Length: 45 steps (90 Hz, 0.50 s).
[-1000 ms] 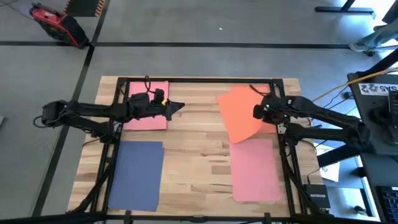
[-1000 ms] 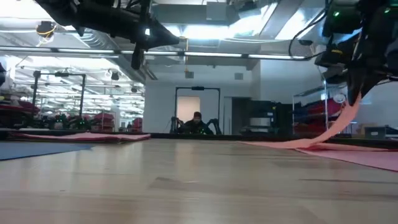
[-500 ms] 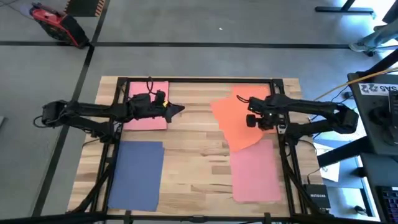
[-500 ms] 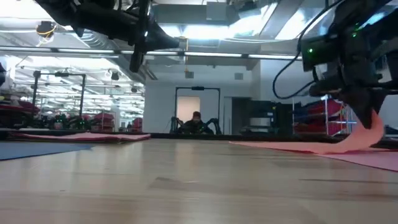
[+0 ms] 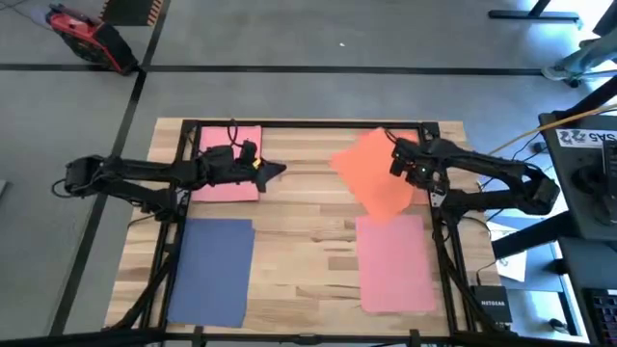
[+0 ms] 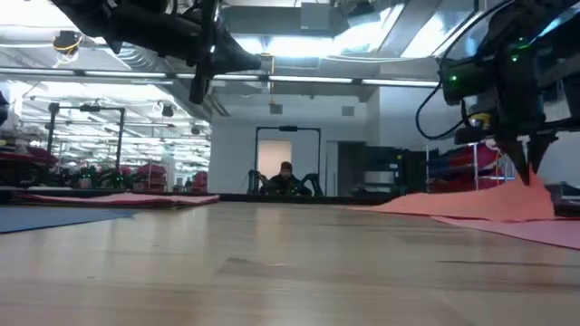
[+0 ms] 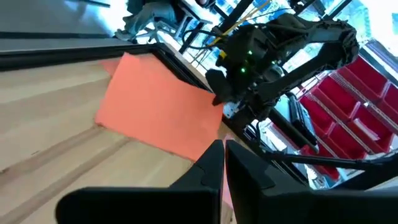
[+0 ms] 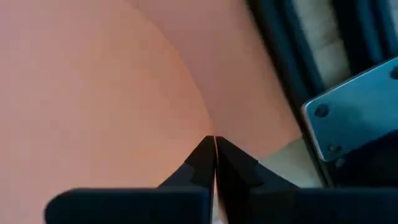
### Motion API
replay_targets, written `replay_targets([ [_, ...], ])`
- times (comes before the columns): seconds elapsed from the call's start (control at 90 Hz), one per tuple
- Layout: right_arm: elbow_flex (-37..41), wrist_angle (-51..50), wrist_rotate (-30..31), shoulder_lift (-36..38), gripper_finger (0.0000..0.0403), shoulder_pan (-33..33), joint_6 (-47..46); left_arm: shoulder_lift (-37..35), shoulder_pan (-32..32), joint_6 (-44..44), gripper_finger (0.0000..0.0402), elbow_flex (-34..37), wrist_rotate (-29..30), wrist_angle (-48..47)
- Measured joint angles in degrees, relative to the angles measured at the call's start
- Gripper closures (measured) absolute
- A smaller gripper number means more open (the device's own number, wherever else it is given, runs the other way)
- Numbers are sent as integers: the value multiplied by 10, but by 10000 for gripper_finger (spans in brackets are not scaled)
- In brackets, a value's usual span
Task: Organize paper
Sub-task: Stack the orange colored paper on top of the orange colored paper
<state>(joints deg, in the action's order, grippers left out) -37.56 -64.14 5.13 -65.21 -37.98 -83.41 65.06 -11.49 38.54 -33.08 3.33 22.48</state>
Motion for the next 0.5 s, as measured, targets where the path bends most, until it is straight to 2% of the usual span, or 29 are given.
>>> replay_targets([
  [0.233, 0, -3, 28, 0, 403, -17, -106, 0, 8, 0, 402, 0, 0, -6],
  [0.5, -1, -5, 20, -3, 403, -26, -119, 0, 7, 0, 402, 0, 0, -10],
])
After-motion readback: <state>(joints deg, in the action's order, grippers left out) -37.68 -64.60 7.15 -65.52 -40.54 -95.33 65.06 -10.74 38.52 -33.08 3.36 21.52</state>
